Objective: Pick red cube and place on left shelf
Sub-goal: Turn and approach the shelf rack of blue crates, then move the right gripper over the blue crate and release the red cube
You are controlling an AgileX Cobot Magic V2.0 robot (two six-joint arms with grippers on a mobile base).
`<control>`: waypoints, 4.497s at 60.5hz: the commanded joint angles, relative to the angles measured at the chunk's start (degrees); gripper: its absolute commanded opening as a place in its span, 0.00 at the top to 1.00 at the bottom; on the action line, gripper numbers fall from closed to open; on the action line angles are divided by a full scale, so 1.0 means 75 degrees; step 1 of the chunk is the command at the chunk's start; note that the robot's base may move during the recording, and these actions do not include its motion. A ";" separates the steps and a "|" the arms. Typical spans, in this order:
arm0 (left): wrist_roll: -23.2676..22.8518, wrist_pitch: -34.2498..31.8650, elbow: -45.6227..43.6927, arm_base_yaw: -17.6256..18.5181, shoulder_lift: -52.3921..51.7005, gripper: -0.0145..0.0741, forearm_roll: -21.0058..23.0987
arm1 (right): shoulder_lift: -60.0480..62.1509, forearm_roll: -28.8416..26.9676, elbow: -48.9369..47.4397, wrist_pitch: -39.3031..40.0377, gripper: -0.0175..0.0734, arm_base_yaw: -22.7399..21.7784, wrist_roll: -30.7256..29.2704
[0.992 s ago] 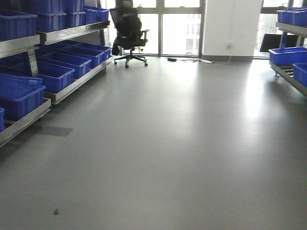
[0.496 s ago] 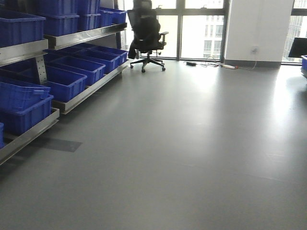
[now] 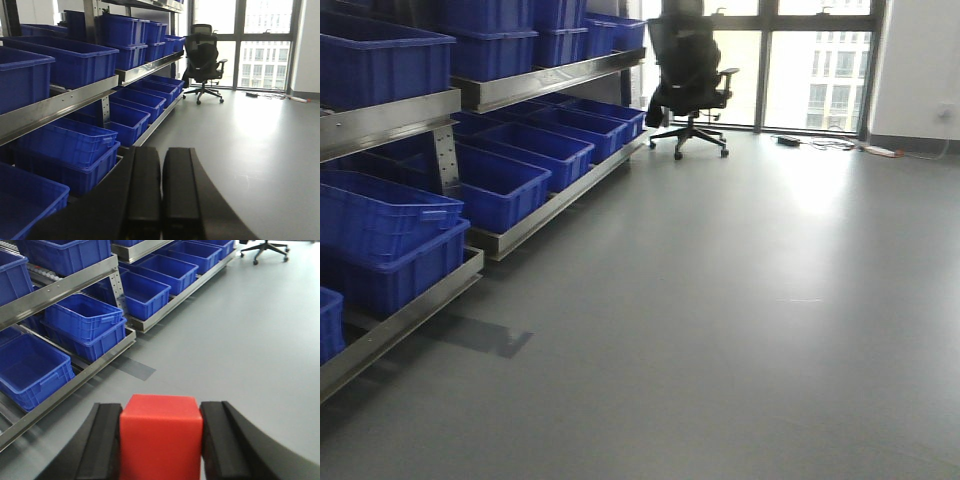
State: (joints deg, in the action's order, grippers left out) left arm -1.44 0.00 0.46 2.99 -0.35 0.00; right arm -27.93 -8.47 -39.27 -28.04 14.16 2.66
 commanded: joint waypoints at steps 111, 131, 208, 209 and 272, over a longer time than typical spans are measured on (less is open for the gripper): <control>0.0002 -0.0633 0.0188 0.0003 -0.0115 0.72 0.0000 | -0.0098 0.0021 -0.0206 0.0642 0.77 -0.0029 -0.0056; 0.0002 -0.0633 0.0188 0.0003 -0.0115 0.72 0.0000 | -0.0098 0.0021 -0.0206 0.0642 0.77 -0.0029 -0.0056; 0.0002 -0.0633 0.0188 0.0003 -0.0115 0.72 0.0000 | -0.0098 0.0021 -0.0206 0.0642 0.77 -0.0029 -0.0056; 0.0002 -0.0633 0.0188 0.0003 -0.0115 0.72 0.0000 | -0.0098 0.0021 -0.0206 0.0642 0.77 -0.0029 -0.0056; 0.0002 -0.0633 0.0188 0.0003 -0.0115 0.72 0.0000 | -0.6396 -0.0062 -0.3784 0.1527 0.15 0.0213 -0.0063</control>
State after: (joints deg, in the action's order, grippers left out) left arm -1.44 0.00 0.46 2.99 -0.35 0.00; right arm -76.22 -9.25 -65.00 -22.60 15.80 2.56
